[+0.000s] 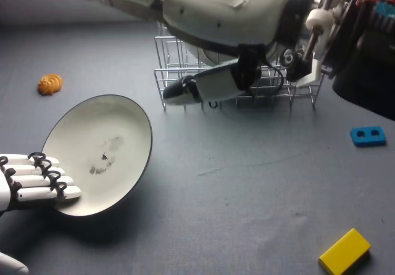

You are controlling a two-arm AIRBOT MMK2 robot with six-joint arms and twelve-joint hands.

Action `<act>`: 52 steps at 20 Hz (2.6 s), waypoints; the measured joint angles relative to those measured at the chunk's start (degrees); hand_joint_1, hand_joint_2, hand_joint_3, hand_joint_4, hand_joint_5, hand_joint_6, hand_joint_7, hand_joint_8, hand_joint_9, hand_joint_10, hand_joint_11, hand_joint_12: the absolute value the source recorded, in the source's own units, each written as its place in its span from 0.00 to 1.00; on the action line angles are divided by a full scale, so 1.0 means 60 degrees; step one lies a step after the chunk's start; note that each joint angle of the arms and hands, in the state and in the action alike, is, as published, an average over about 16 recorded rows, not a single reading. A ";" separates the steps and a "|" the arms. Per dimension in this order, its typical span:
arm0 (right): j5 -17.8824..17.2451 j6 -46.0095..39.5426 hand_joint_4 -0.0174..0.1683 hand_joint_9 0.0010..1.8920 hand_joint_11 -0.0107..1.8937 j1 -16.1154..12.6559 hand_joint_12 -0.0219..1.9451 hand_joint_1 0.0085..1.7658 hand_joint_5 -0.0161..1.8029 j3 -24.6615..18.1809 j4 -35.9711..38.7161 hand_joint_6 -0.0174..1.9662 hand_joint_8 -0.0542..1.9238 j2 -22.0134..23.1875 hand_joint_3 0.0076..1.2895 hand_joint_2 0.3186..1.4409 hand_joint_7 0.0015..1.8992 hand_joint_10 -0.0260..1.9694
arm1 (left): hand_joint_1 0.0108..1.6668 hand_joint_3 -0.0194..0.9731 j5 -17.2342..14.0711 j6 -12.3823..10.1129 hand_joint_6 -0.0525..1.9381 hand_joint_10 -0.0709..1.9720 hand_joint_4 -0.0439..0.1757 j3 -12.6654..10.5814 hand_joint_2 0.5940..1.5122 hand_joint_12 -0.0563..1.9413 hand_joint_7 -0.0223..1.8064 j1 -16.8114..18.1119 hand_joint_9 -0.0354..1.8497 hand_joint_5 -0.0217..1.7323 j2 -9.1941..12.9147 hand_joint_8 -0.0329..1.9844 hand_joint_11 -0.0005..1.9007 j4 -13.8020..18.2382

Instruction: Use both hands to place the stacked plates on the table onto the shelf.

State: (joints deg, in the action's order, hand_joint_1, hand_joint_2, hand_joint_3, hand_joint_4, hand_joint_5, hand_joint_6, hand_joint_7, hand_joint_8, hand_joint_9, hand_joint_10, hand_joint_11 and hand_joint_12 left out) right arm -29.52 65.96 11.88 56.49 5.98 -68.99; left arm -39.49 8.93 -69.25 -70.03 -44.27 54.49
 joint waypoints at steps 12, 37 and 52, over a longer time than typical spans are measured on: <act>0.0090 0.2647 0.11 0.01 0.02 0.1325 0.04 0.55 0.02 0.1457 0.0245 0.03 0.03 -0.1981 0.01 0.55 0.01 0.02 | 0.00 0.04 0.0023 0.0000 0.01 0.03 0.16 0.0391 0.58 0.01 0.01 -0.0487 0.02 0.01 0.0101 0.01 0.01 -0.0568; 0.0396 0.3934 0.07 0.29 0.11 0.1796 0.54 0.61 0.31 0.4341 0.0794 0.03 0.04 -0.5096 0.01 0.59 0.30 0.07 | 0.00 0.04 -0.0249 -0.0011 0.01 0.03 0.16 0.0331 0.58 0.01 0.01 -0.0761 0.02 0.01 0.0053 0.01 0.01 -0.0906; 0.0003 0.4039 0.07 0.58 0.35 0.2072 0.67 0.63 0.52 0.3554 0.0756 0.11 0.35 -0.4613 0.01 0.57 0.54 0.19 | 0.00 0.04 -0.0377 -0.0032 0.03 0.04 0.19 -0.0064 0.59 0.03 0.02 0.0854 0.03 0.01 0.0557 0.01 0.01 -0.0607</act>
State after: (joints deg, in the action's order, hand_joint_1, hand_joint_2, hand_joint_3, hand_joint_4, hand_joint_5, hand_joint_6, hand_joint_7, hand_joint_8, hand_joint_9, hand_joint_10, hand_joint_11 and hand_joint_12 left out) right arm -29.50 90.19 24.31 77.81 10.52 -96.67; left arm -41.76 8.74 -69.64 -64.91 -40.92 50.85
